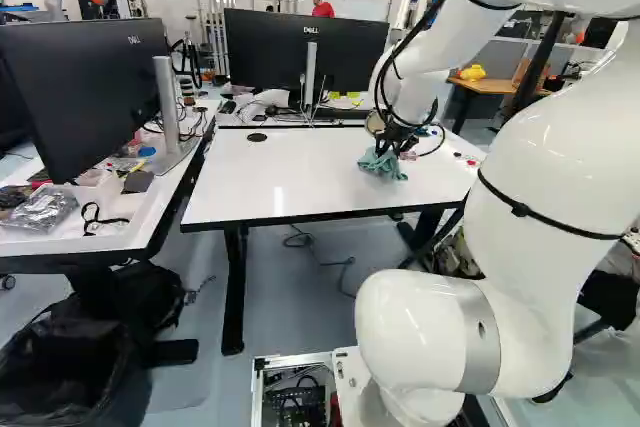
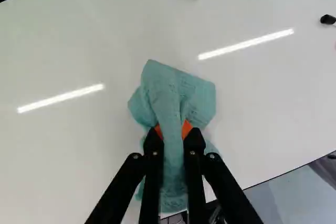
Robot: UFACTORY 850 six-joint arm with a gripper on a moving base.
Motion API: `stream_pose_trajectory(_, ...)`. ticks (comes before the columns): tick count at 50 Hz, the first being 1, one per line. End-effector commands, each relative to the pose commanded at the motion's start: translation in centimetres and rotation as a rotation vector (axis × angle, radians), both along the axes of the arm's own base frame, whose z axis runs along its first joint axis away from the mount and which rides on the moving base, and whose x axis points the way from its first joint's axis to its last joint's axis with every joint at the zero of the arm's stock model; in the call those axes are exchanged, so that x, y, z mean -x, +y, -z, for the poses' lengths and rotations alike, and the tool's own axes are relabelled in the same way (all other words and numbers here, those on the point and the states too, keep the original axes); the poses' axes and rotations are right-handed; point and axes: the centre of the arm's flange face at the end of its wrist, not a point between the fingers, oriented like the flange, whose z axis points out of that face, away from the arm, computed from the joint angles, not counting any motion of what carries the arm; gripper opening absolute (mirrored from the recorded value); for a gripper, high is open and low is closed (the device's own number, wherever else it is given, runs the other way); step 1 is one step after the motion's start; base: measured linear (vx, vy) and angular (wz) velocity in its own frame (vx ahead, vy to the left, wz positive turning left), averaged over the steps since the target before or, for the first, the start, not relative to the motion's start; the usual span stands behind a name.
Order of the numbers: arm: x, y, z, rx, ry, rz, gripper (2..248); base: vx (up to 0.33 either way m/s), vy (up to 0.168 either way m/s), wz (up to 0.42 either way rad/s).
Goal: Clean the table with the green towel
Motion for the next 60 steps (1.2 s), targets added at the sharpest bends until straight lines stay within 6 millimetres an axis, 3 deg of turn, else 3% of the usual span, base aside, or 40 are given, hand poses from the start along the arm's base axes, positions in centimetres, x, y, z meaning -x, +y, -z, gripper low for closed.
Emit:
stream_pose_trajectory(27,-0.1,0.1,-0.3,0.002,-0.006,-0.002,50,0.0,0.0,0.0)
stream_pose_trajectory(60,-4.2,3.4,-4.3,0.02,-0.093,-0.089,50,0.0,0.0,0.0)
